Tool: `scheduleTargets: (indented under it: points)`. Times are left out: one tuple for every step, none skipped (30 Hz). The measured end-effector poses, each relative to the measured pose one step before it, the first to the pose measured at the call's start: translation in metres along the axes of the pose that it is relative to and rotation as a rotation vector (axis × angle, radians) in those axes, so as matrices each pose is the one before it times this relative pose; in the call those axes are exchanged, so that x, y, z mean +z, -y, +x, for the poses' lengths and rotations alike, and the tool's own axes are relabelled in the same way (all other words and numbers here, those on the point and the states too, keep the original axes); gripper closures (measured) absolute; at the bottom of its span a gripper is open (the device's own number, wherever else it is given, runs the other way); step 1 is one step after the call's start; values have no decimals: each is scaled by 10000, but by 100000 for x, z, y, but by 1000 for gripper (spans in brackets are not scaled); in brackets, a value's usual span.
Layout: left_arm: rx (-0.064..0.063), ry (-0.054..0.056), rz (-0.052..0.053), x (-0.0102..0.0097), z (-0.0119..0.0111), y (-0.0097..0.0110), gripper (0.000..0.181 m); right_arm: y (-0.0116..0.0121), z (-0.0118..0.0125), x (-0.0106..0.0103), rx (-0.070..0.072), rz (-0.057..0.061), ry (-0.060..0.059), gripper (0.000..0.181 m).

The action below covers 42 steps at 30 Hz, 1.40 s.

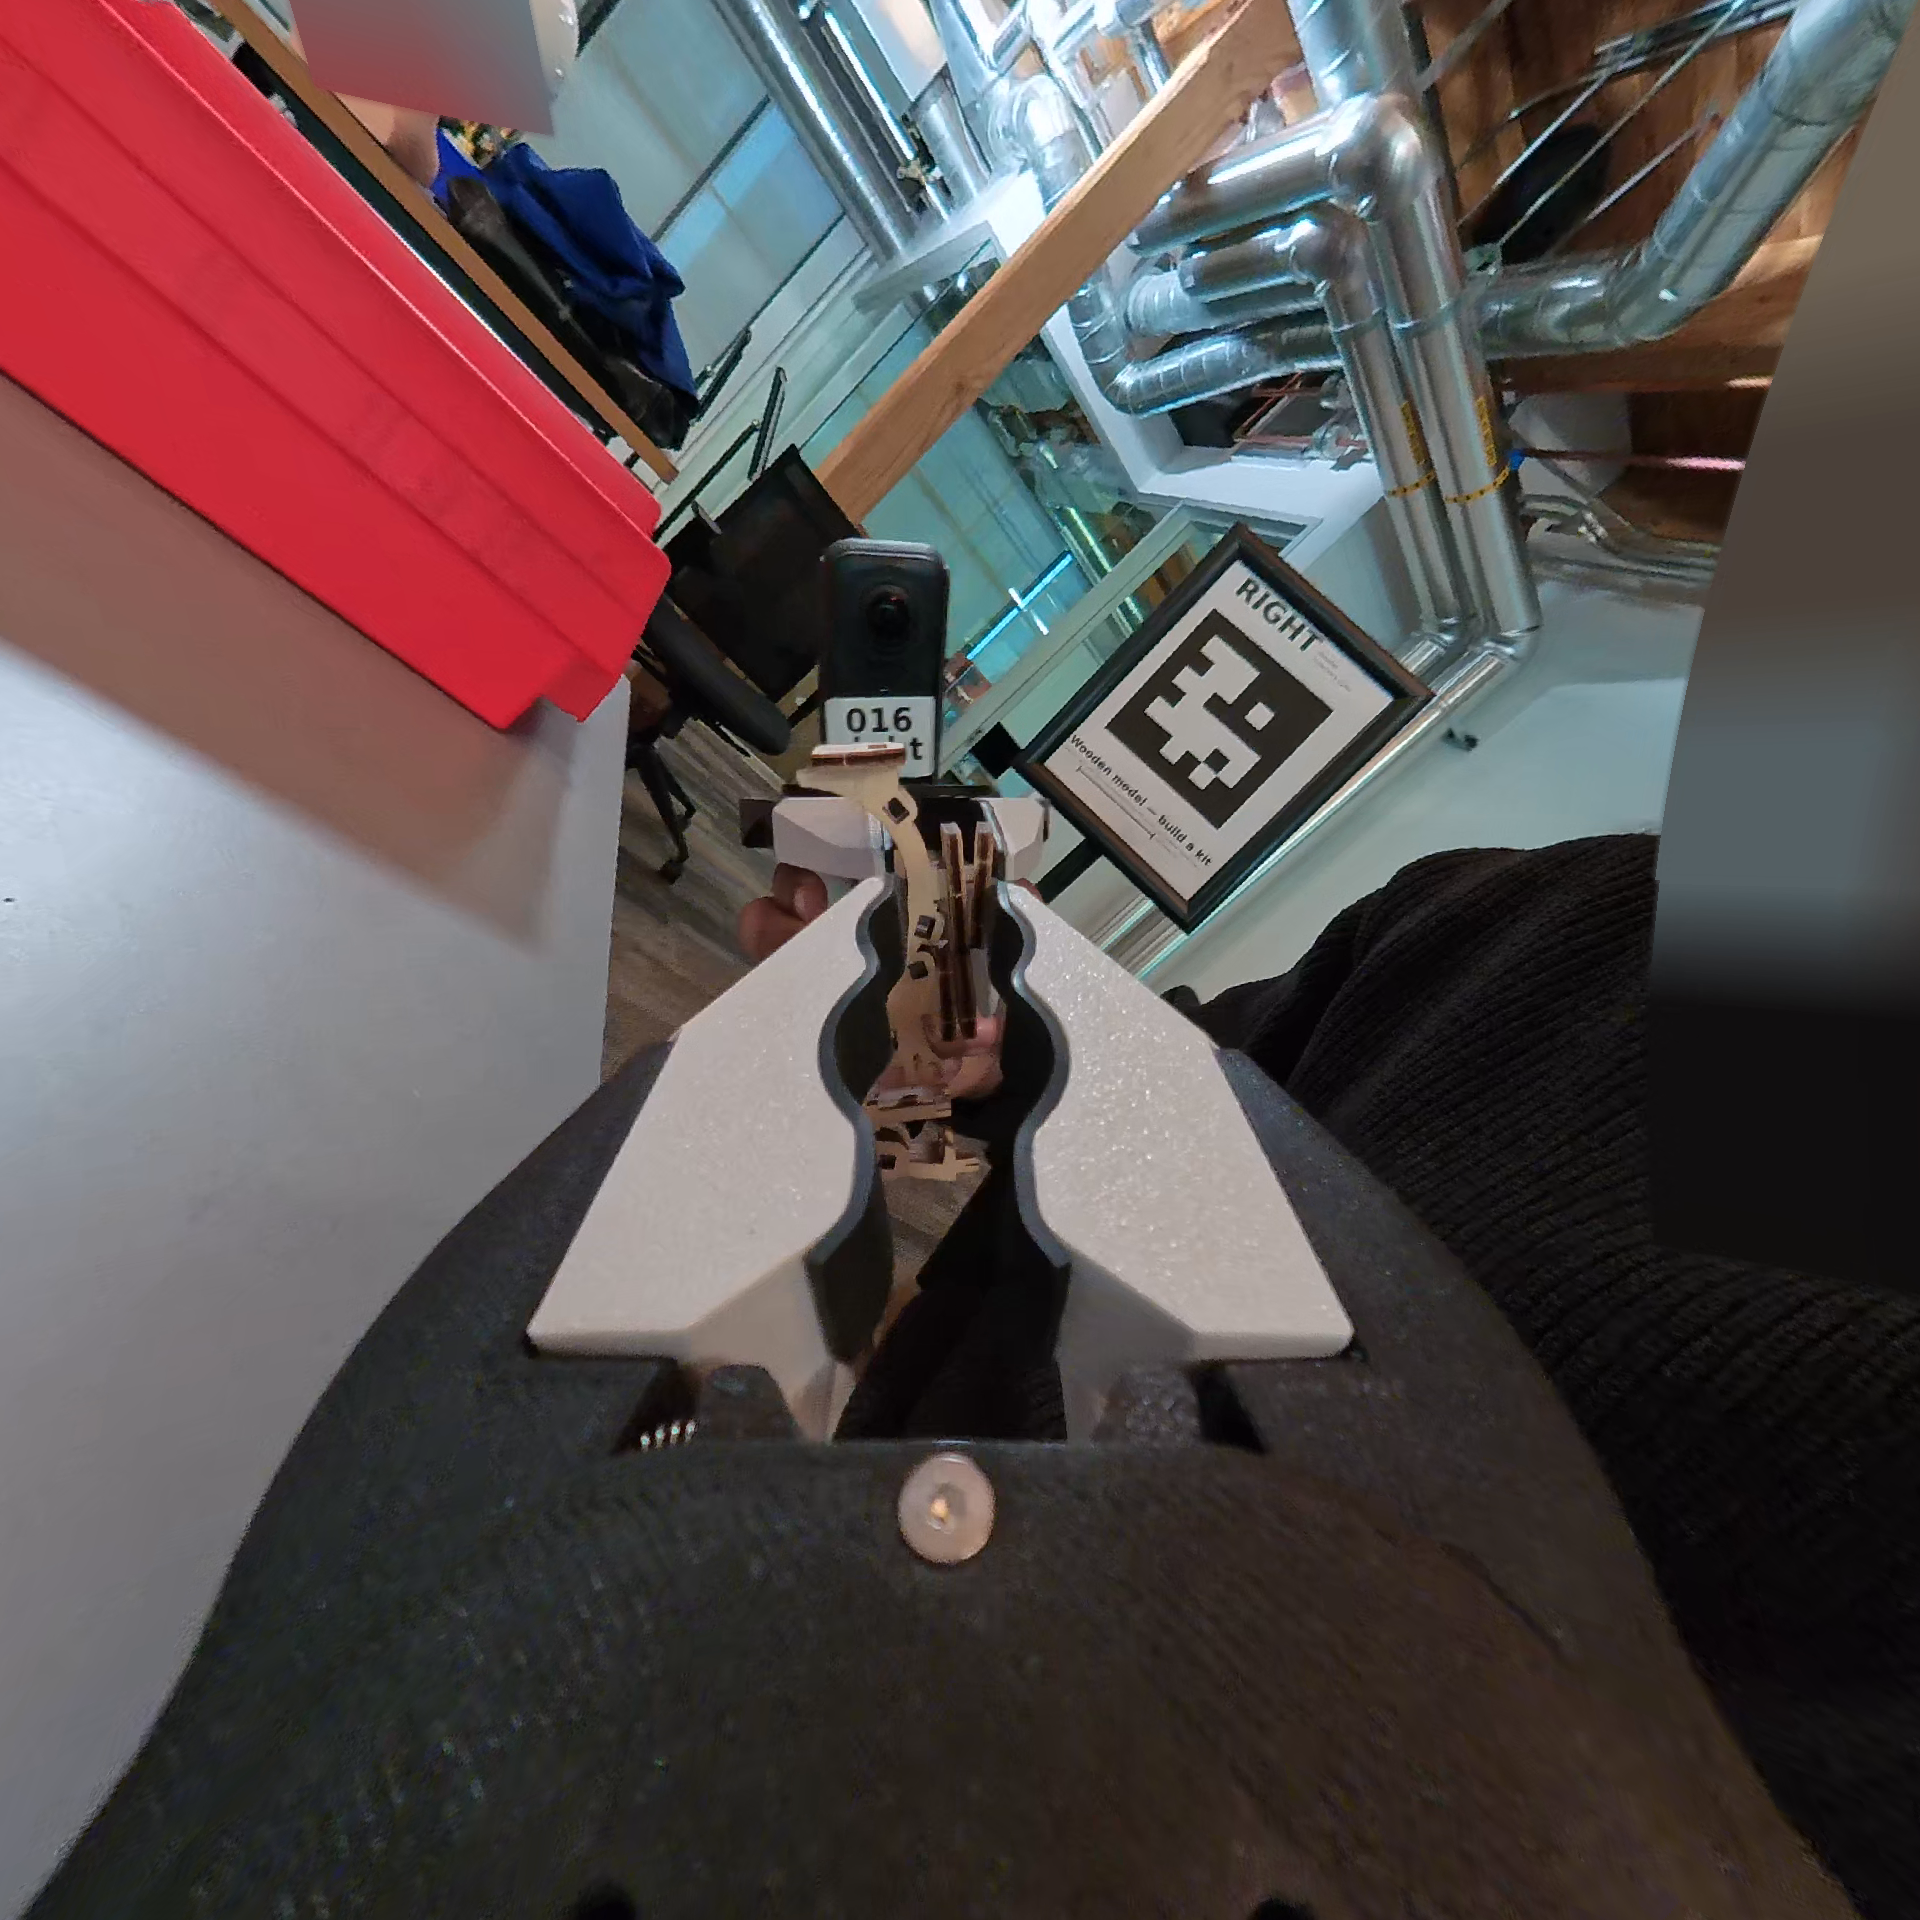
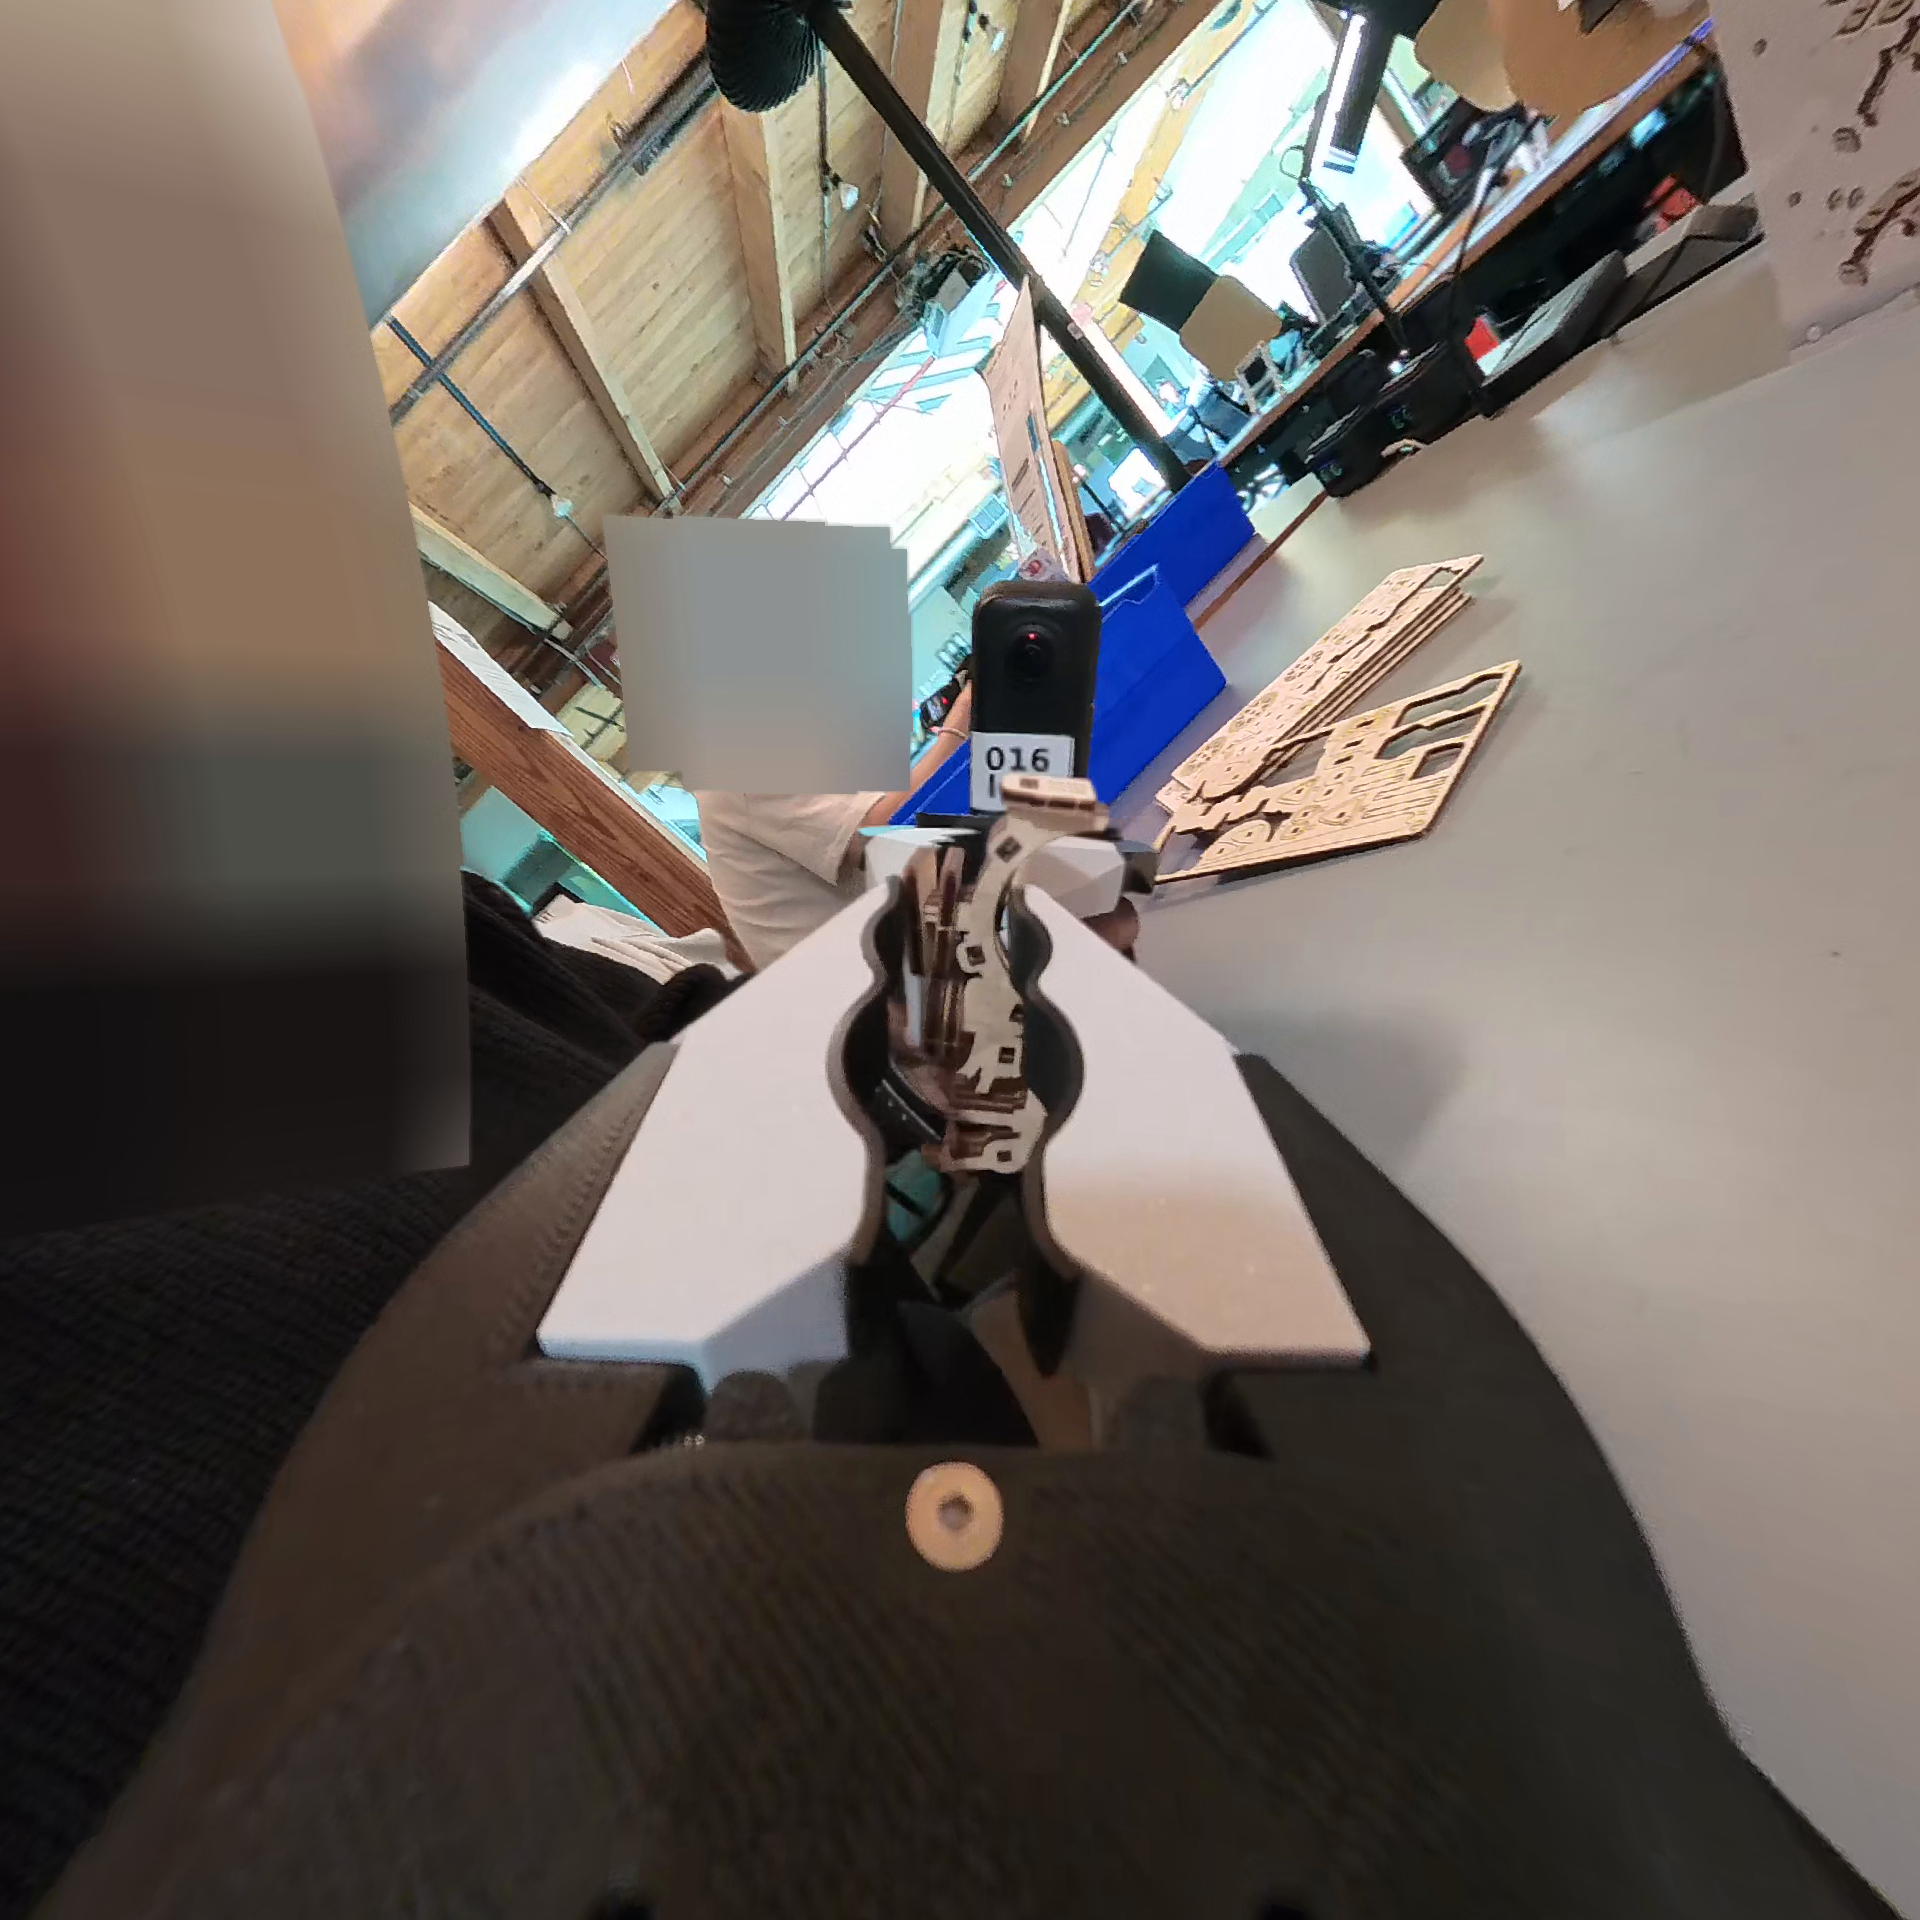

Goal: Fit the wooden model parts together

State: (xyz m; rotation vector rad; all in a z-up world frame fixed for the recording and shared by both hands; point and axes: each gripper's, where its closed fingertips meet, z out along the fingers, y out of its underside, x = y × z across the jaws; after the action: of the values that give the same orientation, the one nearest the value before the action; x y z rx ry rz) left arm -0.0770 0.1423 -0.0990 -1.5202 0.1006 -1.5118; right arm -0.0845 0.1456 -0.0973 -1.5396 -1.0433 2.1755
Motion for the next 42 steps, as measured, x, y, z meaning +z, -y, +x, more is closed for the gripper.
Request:
scheduleTargets:
  points:
    - [-137,-85,74,-11,38,48,168,92,-44,-17,220,92,135,163]
    - [-160,-69,61,-14,-17,7,169,113,-33,-35,233,108,129,163]
    - [-196,-101,87,-27,-12,56,169,56,3,-28,190,62,93,164]
    - [-208,-71,85,-37,-63,65,169,-18,54,4,84,11,4,164]
    - [-171,-60,63,-33,-63,29,169,-12,79,14,-29,-13,-63,164]
    - [-166,-70,26,-18,-16,17,169,-35,50,10,-76,-40,-64,164]
    - [-126,-40,19,3,-31,8,169,-6,37,-7,-65,-34,-51,164]
    - [-92,-39,10,2,-19,-3,169,-7,30,-16,-32,-11,-31,163]
    - [-91,-39,16,17,-11,6,169,3,13,-5,7,2,-4,163]
    - [-120,-45,45,-10,-26,45,169,-6,18,-13,21,4,5,163]
    - [-136,-88,87,-31,35,91,168,-29,19,20,7,-17,5,163]
    - [-174,-110,139,-64,39,175,168,-69,18,27,-16,-45,-7,162]
    - [-182,-60,117,-85,-52,158,168,-73,18,26,-46,-48,-31,164]
    - [-96,-12,27,-53,-95,16,168,-46,6,33,-68,-35,-46,166]
    - [-7,-10,-13,-2,-1,-10,168,-26,5,-2,-61,-23,-35,166]
    - [50,32,-21,37,9,-8,168,16,-4,-22,-26,-10,-6,166]
    - [80,45,-26,23,3,-24,168,4,-5,-37,1,-3,3,166]
    - [44,47,-6,4,-38,-9,168,-4,25,-15,9,-8,-9,166]
    - [-18,10,3,1,-24,1,168,-14,28,-11,11,-6,-11,166]
    - [-45,-18,5,-5,-4,-9,168,-4,15,-7,11,1,-2,166]
    - [-23,1,18,8,-15,17,168,-4,13,-6,18,1,-4,167]
    - [2,29,9,13,-44,-11,168,-8,36,-21,28,-3,-7,167]
    - [18,28,-12,5,-36,-31,168,-19,33,-28,53,-8,9,167]
    - [31,26,-11,17,-12,-28,168,-19,24,-33,73,-4,20,167]
    - [52,49,0,10,-38,4,168,7,32,-24,65,5,8,167]
    - [55,33,2,3,-20,-3,168,-13,33,-4,47,0,2,167]
    - [25,3,-5,-16,6,-4,168,-11,24,0,27,-7,-2,167]
    - [0,1,4,-14,-25,14,168,-10,21,9,-3,-8,-20,168]
    - [-18,-14,17,-16,-2,17,168,-12,10,11,-27,-11,-27,168]
    - [-27,-12,16,-11,-5,22,168,-14,21,11,-23,-15,-24,168]
    - [-13,0,6,-13,-16,0,168,-8,5,0,-8,-10,-14,168]
    - [-11,-2,-5,7,-3,-12,168,1,15,-12,15,-1,0,168]
    - [-9,5,-3,8,-15,-9,168,-1,16,-8,35,12,5,168]
    - [6,3,0,-6,-3,-7,168,13,21,-9,42,16,2,168]
    - [6,-11,5,-13,7,2,167,5,11,-15,33,13,3,168]
    - [-8,-4,18,-30,-3,35,167,-3,22,-4,16,7,-4,168]
    - [1,4,50,-45,-19,82,167,5,26,-19,10,-1,-13,167]
    - [-4,13,70,-76,-28,119,167,3,30,-27,11,-3,-7,167]
    - [-10,35,86,-91,-65,157,167,5,38,-32,15,4,-12,167]
    - [5,2,69,-92,-19,132,170,19,55,-17,21,13,-25,167]
    - [36,-64,-20,-51,105,11,174,-13,72,-23,24,-7,-31,167]
    - [48,-43,-59,14,111,-55,177,-20,37,-13,18,-13,-9,167]
